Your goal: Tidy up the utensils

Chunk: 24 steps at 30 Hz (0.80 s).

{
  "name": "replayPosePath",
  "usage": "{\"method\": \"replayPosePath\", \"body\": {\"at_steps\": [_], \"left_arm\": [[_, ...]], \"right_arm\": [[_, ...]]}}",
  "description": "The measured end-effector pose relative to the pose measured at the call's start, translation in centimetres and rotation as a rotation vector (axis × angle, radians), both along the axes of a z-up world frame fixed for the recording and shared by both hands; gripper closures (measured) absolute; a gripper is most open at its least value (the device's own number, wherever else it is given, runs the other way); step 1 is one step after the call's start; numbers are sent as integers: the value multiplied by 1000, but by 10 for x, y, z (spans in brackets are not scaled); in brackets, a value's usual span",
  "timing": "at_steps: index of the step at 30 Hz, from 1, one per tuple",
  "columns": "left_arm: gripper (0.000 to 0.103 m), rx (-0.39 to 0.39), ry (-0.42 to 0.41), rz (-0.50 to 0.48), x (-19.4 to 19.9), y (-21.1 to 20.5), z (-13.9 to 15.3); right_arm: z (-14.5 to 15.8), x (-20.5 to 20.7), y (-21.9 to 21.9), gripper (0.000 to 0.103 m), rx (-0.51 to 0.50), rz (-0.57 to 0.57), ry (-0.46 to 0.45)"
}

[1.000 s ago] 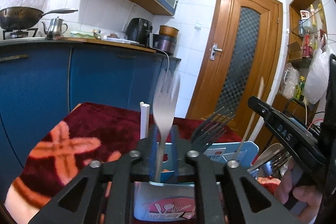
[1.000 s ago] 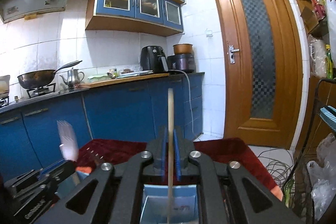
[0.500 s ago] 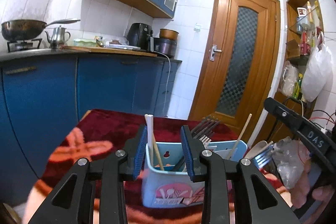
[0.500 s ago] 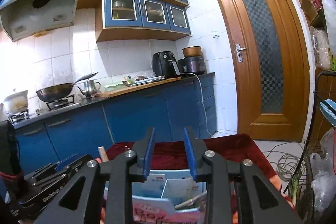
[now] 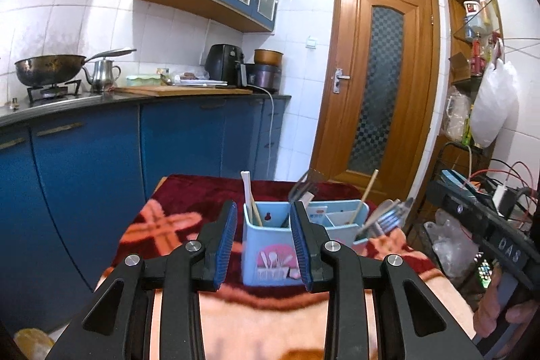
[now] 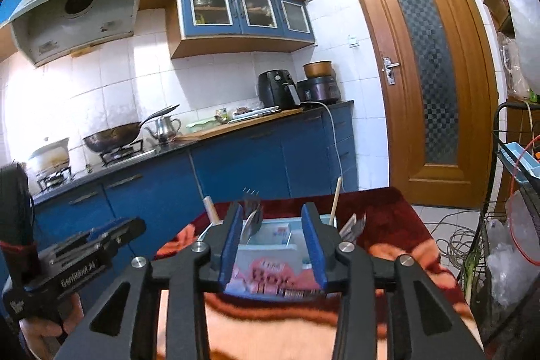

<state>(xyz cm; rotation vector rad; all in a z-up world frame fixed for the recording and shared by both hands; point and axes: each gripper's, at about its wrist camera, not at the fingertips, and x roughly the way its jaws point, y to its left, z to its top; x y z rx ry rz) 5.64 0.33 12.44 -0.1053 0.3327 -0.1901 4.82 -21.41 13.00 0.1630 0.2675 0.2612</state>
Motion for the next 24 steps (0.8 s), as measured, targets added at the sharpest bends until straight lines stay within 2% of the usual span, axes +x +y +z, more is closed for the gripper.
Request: {"method": "replayPosePath", "body": {"at_steps": [7,9,14,24], "left_arm": [[67,16,14,-13,-39,-1,-12],[61,25,6,-14,-46,-1,-18],[39,49,-4,11,-58,-1,-39],[36,30,56,77,-51,-3,-94]], "right_arm": [[-13,-50,7,51,-26,18,-9],[-19,-59,8,45,-38,12,-12],[-40,-74,5,32,-52,-9,-5],[-100,-74,5,22,-83,-30,54]]}}
